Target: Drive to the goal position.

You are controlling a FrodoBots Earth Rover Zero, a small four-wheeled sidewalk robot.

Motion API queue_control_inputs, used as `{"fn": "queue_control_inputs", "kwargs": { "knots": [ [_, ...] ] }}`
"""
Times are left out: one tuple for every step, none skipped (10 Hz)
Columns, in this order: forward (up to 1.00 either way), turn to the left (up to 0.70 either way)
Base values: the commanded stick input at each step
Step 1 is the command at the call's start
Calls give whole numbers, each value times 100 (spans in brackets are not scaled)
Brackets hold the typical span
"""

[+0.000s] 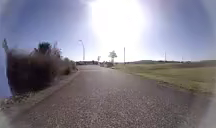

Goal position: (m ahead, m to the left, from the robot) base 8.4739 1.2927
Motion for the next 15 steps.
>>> {"fn": "queue_control_inputs", "kwargs": {
  "knots": [
    [0, 0],
    [0, 0],
    [25, 0],
    [57, 0],
    [100, 0],
    [100, 0],
    [100, 0],
    [100, 0],
    [100, 0],
    [100, 0],
    [100, 0],
    [100, 0],
    [100, 0],
    [100, 0],
    [100, 0]
  ]
}}
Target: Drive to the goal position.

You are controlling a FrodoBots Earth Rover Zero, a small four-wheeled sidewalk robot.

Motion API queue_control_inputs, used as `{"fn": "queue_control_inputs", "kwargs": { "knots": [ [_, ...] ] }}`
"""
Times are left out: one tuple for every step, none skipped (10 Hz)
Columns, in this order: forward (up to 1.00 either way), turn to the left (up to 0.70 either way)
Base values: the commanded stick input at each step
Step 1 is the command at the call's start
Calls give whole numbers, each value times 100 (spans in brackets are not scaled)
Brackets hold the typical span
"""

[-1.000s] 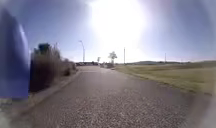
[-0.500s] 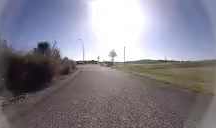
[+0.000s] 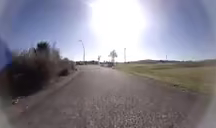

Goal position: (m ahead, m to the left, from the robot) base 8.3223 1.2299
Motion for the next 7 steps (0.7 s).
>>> {"fn": "queue_control_inputs", "kwargs": {
  "knots": [
    [100, 0],
    [100, 0],
    [100, 0],
    [100, 0],
    [100, 0],
    [100, 0],
    [100, 0]
  ]
}}
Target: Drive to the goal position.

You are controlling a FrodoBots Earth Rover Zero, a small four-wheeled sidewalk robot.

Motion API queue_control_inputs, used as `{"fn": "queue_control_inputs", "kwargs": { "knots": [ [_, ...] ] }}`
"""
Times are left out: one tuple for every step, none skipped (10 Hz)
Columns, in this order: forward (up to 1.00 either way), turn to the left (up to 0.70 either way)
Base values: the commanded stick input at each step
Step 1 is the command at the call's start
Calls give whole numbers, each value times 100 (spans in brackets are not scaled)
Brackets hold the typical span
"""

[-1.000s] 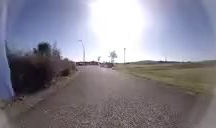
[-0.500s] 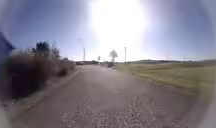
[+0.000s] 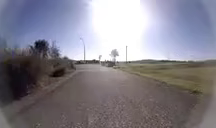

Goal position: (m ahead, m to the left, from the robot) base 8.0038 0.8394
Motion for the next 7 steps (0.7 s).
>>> {"fn": "queue_control_inputs", "kwargs": {
  "knots": [
    [100, 0],
    [100, 0],
    [100, 0],
    [100, 0],
    [100, 0],
    [100, 0],
    [100, 0]
  ]
}}
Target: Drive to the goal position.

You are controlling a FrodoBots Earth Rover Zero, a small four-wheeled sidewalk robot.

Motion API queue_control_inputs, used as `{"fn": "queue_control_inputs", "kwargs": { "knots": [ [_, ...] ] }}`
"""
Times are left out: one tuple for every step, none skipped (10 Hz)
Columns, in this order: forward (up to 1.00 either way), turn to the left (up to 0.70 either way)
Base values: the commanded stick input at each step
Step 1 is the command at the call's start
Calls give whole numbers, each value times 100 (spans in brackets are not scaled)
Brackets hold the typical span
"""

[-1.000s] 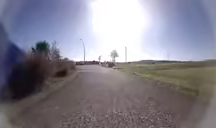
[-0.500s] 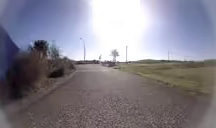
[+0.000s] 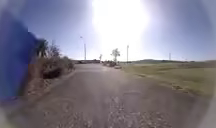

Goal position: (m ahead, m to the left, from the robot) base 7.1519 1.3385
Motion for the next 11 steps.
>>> {"fn": "queue_control_inputs", "kwargs": {
  "knots": [
    [100, 0],
    [100, 0],
    [100, 0],
    [100, 0],
    [100, 0],
    [100, 0],
    [100, 0],
    [100, 0],
    [100, 0],
    [100, 0],
    [100, 0]
  ]
}}
